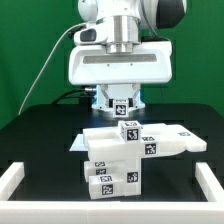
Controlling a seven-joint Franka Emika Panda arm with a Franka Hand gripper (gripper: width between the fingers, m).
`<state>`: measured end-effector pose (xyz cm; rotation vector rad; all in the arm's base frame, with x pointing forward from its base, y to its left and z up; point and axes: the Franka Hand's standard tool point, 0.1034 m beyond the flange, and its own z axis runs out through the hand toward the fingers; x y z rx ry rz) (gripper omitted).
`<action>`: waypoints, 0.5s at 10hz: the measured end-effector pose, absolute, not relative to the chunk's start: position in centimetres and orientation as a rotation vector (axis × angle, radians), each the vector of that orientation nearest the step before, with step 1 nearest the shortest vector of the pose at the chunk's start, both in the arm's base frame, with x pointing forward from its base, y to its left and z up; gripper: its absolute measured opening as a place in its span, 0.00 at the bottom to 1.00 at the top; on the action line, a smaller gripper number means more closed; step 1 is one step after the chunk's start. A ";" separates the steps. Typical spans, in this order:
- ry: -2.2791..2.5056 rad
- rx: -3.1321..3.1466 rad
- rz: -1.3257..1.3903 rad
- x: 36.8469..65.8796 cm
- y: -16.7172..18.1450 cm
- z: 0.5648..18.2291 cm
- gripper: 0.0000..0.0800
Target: Assemble chair
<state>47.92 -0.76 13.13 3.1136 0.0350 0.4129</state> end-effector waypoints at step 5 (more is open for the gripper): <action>0.046 3.109 0.396 47.9 -0.4 12.4 0.36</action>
Offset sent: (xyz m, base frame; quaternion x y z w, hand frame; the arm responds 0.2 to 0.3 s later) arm 0.0025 0.0112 -0.0056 0.0011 0.0070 0.0107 0.9999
